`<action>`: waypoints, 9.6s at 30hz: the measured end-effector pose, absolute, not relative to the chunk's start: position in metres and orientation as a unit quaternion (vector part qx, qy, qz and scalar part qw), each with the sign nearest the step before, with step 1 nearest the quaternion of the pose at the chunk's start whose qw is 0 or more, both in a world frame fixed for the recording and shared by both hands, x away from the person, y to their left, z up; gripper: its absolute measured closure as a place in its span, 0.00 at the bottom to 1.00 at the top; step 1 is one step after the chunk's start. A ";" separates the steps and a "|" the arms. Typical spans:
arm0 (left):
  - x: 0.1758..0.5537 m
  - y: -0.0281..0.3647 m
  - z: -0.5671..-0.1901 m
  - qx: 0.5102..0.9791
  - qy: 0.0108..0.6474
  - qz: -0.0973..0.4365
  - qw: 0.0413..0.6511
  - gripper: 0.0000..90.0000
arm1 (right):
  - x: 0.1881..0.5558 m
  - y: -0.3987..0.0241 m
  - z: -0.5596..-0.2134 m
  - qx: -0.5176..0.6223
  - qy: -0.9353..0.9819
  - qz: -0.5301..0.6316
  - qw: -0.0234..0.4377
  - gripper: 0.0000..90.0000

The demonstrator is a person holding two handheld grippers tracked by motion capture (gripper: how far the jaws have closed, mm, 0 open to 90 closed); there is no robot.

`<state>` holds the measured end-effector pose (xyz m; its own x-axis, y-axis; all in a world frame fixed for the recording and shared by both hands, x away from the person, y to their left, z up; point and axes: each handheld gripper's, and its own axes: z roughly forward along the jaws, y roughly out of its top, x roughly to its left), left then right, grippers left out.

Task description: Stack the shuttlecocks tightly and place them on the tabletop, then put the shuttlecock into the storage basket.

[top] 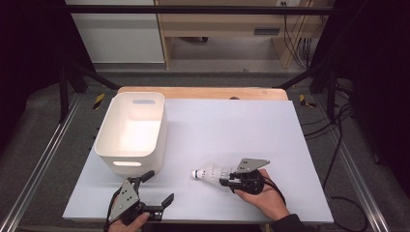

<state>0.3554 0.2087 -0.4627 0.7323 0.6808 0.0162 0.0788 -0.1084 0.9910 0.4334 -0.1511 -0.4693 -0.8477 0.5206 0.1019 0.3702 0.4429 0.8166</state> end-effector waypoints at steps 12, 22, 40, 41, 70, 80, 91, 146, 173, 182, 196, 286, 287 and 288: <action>0.355 0.209 -0.463 0.702 0.271 0.247 0.611 0.04 | 0.428 -0.160 -0.466 0.268 0.844 0.456 0.090 0.73; 0.356 0.209 -0.463 0.701 0.272 0.246 0.611 0.04 | 0.424 -0.169 -0.463 0.272 0.842 0.455 0.096 0.71; 0.357 0.210 -0.463 0.704 0.272 0.244 0.609 0.03 | 0.415 -0.195 -0.454 0.297 0.823 0.469 0.124 0.48; 0.357 0.210 -0.463 0.704 0.273 0.243 0.609 0.03 | 0.414 -0.198 -0.453 0.300 0.818 0.473 0.131 0.45; 0.392 0.141 -0.439 0.785 0.201 0.191 0.554 0.03 | 0.407 -0.247 -0.451 0.378 0.716 0.511 0.290 0.11; 0.410 0.118 -0.429 0.816 0.179 0.163 0.525 0.03 | 0.408 -0.245 -0.455 0.369 0.714 0.509 0.309 0.11; 0.423 0.108 -0.416 0.843 0.150 0.160 0.491 0.03 | 0.408 -0.245 -0.458 0.363 0.718 0.515 0.295 0.08; 0.467 0.079 -0.476 0.903 0.108 0.099 0.405 0.05 | 0.408 -0.242 -0.467 0.361 0.730 0.514 0.270 0.06; 0.472 0.057 -0.481 0.906 0.089 0.087 0.406 0.05 | 0.408 -0.242 -0.468 0.358 0.733 0.517 0.260 0.06; 0.472 0.051 -0.482 0.906 0.085 0.085 0.406 0.05 | 0.408 -0.241 -0.468 0.356 0.733 0.517 0.260 0.06; 0.470 0.045 -0.484 0.907 0.081 0.090 0.404 0.07 | 0.408 -0.241 -0.468 0.357 0.734 0.517 0.259 0.06; 0.485 0.068 -0.365 0.836 0.141 0.204 0.490 0.72 | 0.407 -0.245 -0.467 0.364 0.721 0.525 0.268 0.06; 0.486 0.070 -0.362 0.832 0.144 0.204 0.495 0.72 | 0.407 -0.245 -0.467 0.363 0.721 0.525 0.270 0.06; 0.487 0.071 -0.359 0.831 0.144 0.205 0.496 0.72 | 0.408 -0.246 -0.467 0.361 0.721 0.525 0.271 0.07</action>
<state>0.4871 0.0713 -0.3588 0.8743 0.4431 0.1979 0.0365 -0.4668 0.8836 0.4076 -0.2456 -0.4674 -0.5917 0.8061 -0.0116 0.2366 0.1873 0.9534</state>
